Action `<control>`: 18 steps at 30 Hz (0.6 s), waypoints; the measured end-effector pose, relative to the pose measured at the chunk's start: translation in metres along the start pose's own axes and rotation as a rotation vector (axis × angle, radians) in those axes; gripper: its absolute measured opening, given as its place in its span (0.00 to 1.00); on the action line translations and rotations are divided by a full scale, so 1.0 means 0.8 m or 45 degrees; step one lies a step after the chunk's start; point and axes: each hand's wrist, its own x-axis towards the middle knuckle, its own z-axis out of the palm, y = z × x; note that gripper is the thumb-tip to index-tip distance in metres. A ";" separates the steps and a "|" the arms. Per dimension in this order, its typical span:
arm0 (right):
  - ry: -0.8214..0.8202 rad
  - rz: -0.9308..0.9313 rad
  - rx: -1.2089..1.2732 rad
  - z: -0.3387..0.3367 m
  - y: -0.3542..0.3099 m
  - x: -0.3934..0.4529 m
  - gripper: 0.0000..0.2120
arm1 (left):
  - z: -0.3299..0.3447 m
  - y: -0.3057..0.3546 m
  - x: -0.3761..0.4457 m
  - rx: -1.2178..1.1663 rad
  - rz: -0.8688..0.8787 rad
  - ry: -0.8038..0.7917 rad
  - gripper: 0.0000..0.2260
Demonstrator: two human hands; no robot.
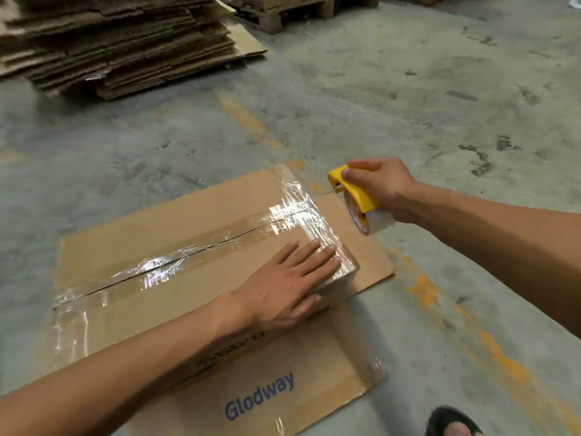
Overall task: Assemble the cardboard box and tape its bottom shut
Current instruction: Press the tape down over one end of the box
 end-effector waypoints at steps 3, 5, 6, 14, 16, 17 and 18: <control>-0.116 -0.129 0.105 0.070 -0.039 0.008 0.22 | -0.002 -0.016 -0.054 -0.001 -0.081 -0.017 0.29; -0.233 -0.181 0.158 0.117 -0.062 0.004 0.21 | -0.005 -0.022 -0.094 -0.002 -0.163 -0.051 0.31; -0.305 -0.196 0.183 0.140 -0.071 -0.001 0.21 | -0.007 -0.025 -0.114 -0.001 -0.203 -0.066 0.32; -0.861 -0.288 0.182 0.311 -0.108 -0.078 0.19 | -0.009 -0.030 -0.294 0.085 -0.569 -0.094 0.33; -0.923 -0.285 0.232 0.318 -0.107 -0.088 0.19 | -0.003 -0.033 -0.298 0.142 -0.529 -0.124 0.31; -0.966 -0.281 0.256 0.326 -0.106 -0.095 0.19 | 0.001 -0.030 -0.297 0.175 -0.532 -0.131 0.30; -1.019 -0.278 0.254 0.334 -0.107 -0.103 0.19 | 0.005 -0.027 -0.293 0.194 -0.556 -0.119 0.29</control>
